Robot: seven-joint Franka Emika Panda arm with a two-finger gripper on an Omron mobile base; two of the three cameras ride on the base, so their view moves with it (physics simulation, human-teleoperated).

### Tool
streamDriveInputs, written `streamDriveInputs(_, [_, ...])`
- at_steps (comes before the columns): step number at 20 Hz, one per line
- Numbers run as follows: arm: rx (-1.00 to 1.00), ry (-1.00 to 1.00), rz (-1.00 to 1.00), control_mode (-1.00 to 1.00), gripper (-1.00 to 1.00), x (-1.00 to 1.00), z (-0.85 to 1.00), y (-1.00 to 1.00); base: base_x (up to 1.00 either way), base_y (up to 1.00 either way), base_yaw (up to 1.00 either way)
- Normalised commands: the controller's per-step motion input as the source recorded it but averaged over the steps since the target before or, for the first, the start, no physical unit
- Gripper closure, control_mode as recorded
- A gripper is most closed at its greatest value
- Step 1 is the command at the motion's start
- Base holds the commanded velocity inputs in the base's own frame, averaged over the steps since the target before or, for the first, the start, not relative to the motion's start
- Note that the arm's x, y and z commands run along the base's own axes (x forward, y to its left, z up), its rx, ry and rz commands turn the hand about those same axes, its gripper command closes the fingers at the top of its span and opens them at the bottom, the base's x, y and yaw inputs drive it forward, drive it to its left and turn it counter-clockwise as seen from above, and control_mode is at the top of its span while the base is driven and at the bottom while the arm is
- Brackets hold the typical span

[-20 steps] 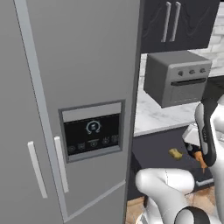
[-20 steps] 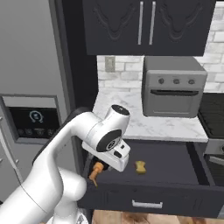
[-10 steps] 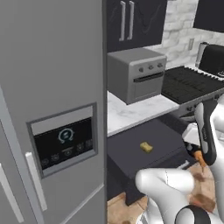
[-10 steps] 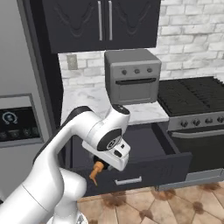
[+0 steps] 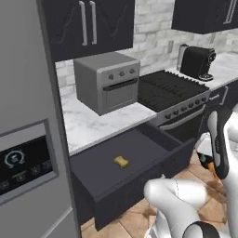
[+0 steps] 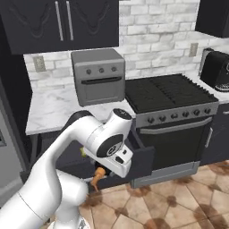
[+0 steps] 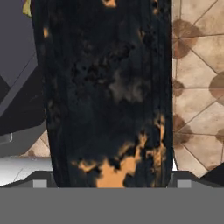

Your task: Restock the sink supplies by placing the sponge and soap dispenser on the counter and next to the sink. Make sure the soap dispenser is upright.

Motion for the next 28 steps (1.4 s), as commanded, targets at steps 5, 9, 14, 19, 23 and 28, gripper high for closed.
streamDriveInputs(5, [0.0,0.0,0.0,1.0,1.0,0.0,0.0,0.0,0.0,-0.96,-0.03])
streamDriveInputs(9, [0.0,0.0,0.0,1.0,1.0,0.0,0.0,0.0,0.15,-0.53,-0.28])
streamDriveInputs(14, [0.0,0.0,0.0,1.0,1.0,0.0,0.0,0.0,0.22,-0.28,-0.47])
streamDriveInputs(19, [0.0,0.0,0.0,1.0,1.0,0.0,0.0,0.0,0.32,-0.25,-0.5])
streamDriveInputs(23, [0.0,0.0,0.0,1.0,1.0,0.0,0.0,0.0,0.61,-0.27,-0.51])
streamDriveInputs(28, [0.0,0.0,0.0,1.0,1.0,0.0,0.0,0.0,0.92,-0.4,-0.44])
